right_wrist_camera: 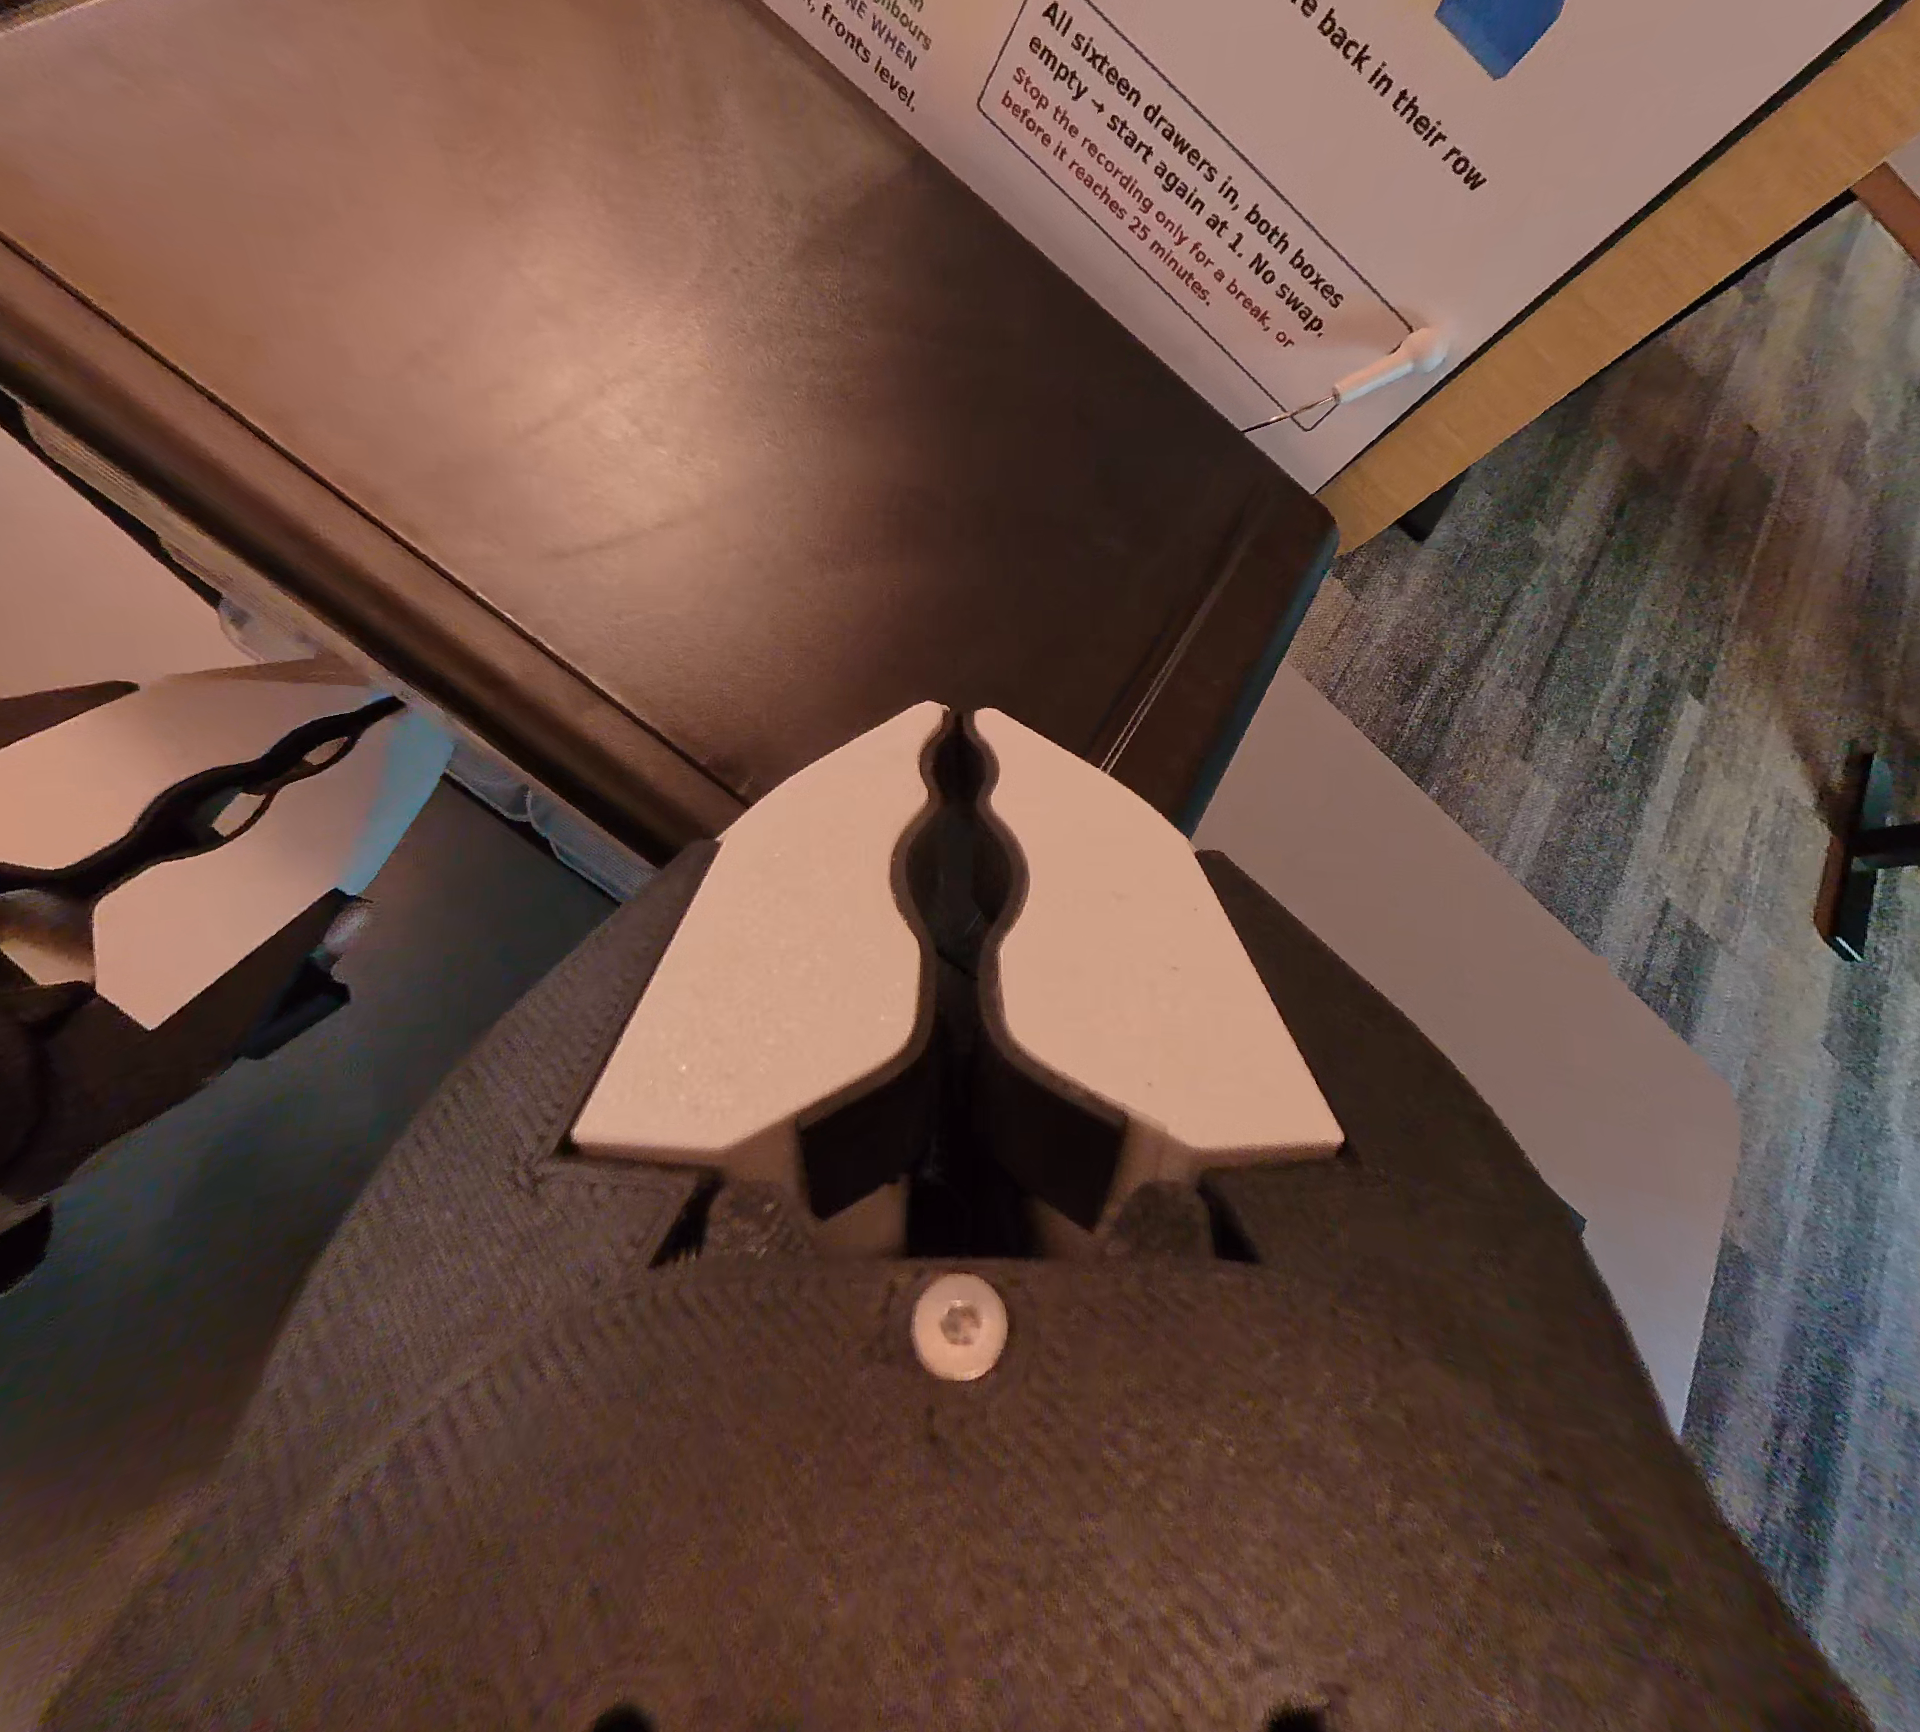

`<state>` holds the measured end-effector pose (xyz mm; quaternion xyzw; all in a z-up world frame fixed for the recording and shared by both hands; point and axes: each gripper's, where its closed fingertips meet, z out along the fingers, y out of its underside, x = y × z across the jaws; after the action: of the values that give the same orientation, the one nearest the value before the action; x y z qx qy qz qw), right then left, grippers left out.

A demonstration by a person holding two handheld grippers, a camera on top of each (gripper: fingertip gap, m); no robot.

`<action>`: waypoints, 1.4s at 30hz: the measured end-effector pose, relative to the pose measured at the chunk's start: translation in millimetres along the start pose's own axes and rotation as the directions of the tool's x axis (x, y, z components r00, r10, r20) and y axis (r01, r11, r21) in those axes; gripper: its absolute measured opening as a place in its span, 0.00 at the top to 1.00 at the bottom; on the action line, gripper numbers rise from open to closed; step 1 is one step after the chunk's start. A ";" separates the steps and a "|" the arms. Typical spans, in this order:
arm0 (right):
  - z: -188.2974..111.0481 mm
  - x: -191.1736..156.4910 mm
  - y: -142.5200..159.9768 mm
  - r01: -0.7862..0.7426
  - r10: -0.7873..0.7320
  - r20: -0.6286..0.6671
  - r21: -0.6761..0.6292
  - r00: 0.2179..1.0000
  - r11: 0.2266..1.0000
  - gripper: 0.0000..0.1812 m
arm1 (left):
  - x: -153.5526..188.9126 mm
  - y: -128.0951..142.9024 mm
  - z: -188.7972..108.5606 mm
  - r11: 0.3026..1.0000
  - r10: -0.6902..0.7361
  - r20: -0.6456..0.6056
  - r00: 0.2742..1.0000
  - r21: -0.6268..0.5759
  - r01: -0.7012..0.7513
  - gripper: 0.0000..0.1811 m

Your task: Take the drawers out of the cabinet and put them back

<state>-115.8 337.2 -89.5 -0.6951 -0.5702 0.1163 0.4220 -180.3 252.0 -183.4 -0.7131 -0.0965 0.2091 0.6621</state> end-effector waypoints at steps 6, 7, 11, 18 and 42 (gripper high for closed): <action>-0.1 0.1 0.2 -0.006 0.006 -0.003 0.001 1.000 1.000 1.00 | -0.8 -2.9 -8.5 0.998 -0.061 -0.031 0.998 -0.024 0.061 0.98; -0.1 0.1 0.2 -0.008 0.008 -0.003 0.000 1.000 1.000 1.00 | 2.9 -6.0 -15.5 0.992 -0.119 -0.065 0.991 -0.043 0.116 0.96; -0.1 0.1 0.2 -0.016 0.016 -0.010 0.002 1.000 1.000 1.00 | 8.1 -33.1 -62.4 0.967 -0.255 -0.213 0.943 -0.057 0.249 0.83; -0.3 0.5 0.1 -0.028 0.029 -0.051 0.010 0.998 1.000 1.00 | -28.9 -38.7 -152.9 0.977 -0.211 -0.349 0.913 -0.093 0.191 0.59; -143.9 -173.8 162.1 -0.336 0.267 0.204 0.589 0.942 0.735 0.57 | -229.9 18.1 -263.8 0.943 0.035 -0.219 0.975 -0.315 -0.104 0.55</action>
<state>33.3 118.1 -173.0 -0.5950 -0.4021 0.3994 0.5699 -276.0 -83.7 -152.5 -0.8334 -0.0338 0.1373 0.5342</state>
